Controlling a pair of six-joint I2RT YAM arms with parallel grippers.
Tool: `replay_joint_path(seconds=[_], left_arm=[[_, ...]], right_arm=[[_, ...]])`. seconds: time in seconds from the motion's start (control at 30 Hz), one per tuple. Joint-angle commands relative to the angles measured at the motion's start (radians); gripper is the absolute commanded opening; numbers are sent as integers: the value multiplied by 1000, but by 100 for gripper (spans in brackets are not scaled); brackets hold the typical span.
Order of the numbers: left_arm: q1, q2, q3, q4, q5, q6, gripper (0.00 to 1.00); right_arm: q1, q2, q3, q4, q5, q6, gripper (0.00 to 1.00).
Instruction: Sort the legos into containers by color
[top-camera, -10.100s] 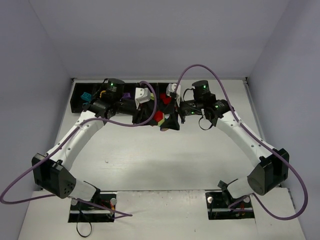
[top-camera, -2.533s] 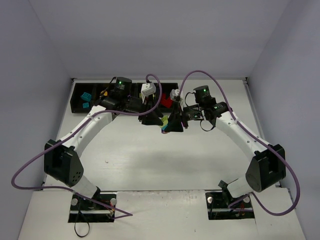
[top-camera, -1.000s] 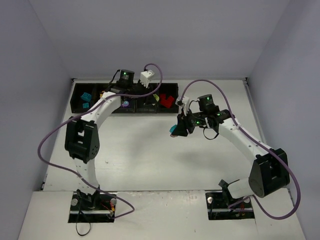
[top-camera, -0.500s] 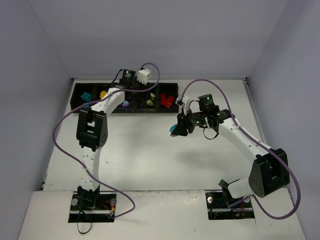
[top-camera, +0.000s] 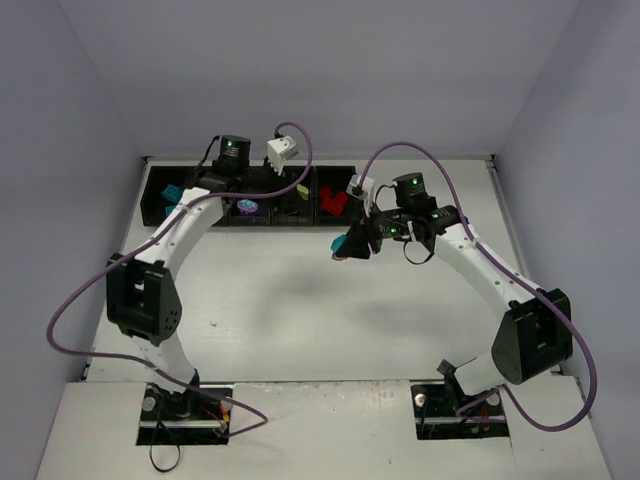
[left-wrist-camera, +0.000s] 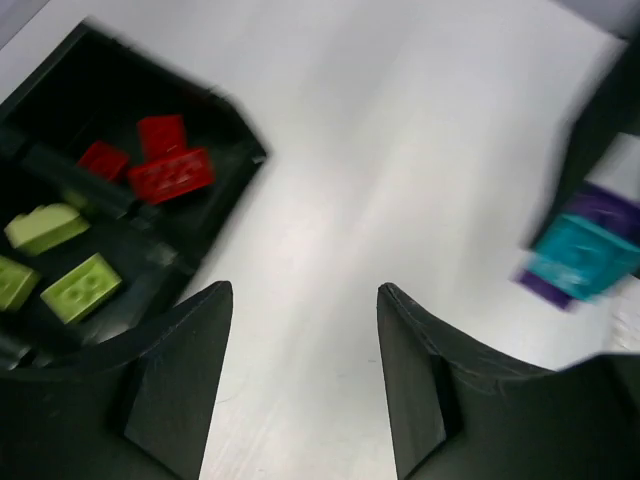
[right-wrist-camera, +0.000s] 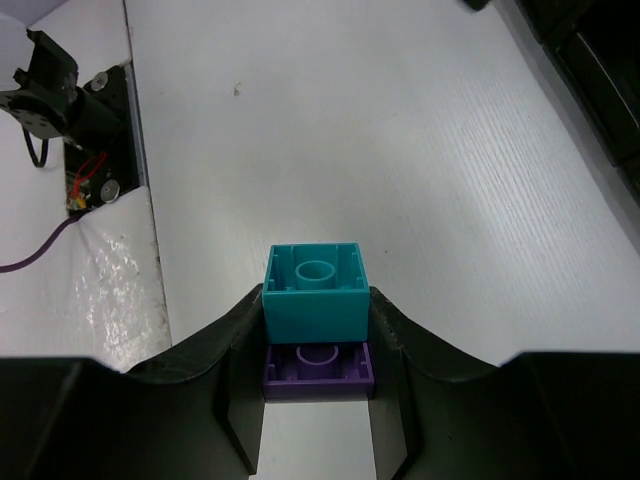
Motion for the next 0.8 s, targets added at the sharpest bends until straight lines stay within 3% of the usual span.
replay_joint_path(seconds=[0.0,0.23,0.53,0.77], left_arm=[[-45,-145,-4,-110,254,117,53],[-93,-268,-113,-210,355,175,56],[-180,-319,-164,-213,317,166,60],[-186,-314,-166,-171,286,137,60]], right_arm=[[-2,0,73,40,-126,-37,0],[25,12,90,37,-249,-79,2],[87,14,98,37,-249,-83,3],[116,9,98,36,-238,-82,3]])
